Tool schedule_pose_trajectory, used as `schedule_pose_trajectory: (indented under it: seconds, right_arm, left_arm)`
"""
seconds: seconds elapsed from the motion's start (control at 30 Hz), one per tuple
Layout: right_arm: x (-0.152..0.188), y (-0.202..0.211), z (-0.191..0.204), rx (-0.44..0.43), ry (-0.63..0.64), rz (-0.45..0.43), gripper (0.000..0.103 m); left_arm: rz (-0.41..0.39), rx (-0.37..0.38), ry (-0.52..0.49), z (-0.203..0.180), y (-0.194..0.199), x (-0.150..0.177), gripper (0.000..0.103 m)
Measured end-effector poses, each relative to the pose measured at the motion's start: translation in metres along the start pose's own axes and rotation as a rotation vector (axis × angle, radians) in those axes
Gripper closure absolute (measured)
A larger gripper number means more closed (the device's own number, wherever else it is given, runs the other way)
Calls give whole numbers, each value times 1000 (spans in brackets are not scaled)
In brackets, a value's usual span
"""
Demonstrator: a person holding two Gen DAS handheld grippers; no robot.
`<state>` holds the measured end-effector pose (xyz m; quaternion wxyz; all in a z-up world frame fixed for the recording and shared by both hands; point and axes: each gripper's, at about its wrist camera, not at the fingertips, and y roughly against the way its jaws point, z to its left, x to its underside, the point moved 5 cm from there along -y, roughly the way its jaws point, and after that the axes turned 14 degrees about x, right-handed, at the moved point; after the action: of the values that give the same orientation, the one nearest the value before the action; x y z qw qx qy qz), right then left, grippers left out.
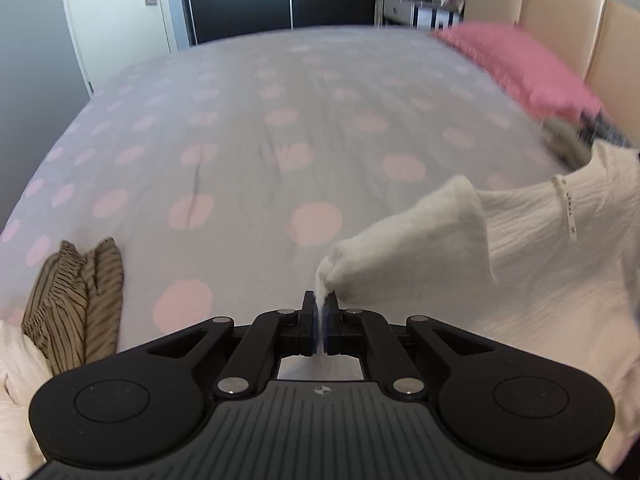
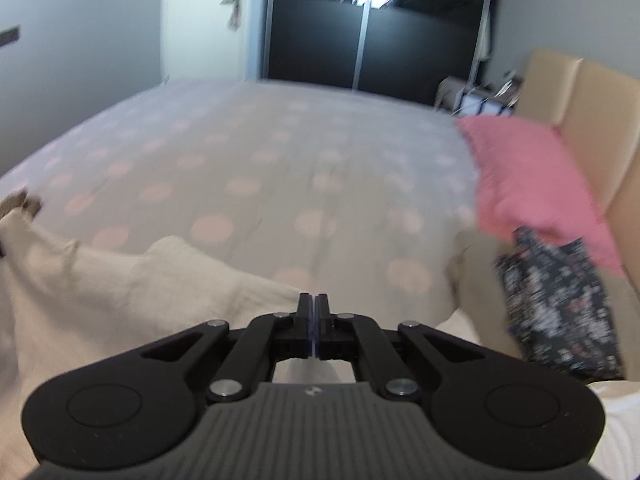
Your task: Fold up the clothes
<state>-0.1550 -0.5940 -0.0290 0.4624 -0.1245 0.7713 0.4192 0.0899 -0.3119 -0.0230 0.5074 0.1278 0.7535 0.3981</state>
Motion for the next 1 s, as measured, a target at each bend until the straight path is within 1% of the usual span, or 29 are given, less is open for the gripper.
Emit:
schedule_pose_trajectory:
  seconds: [0.07,0.2,0.3,0.47,0.57,0.63,0.83,0.93,1.0]
  right_arm:
    - [-20,24,-2,32,-40,-74,102]
    - [-55,74,-6,68,-63,-199,102]
    - [-78,114,-13,90,-64,-284,102]
    - [-105,190,-33,134,-77,-417,102]
    - [-112,241,-44,167,-82,-511,102]
    - [-113,278,-52,186,-93,-576,102]
    - [-112,378,-69,263,-118,-764,102]
    - [-110,417,-77,291,-145,-837,102]
    - [-108,437,-81,307,-162,-875,102]
  left_arm:
    - [-63,15,-1,-3,30,-17,103]
    - [-177,-20,-87,-25,92,-53,103]
    - [-280,-37,-124,-43,140,-76,103]
    - [-409,-53,-170,-79,215,-98,103]
    - [-487,-63,-197,-102,260,-101,103]
    - [-554,-66,-208,-115,288,-101,103]
    - [-770,-16,-239,-152,368,-91,103]
    - [-858,6,-268,-171,402,-82,103]
    - [-913,2,-292,-182,421,-77,103]
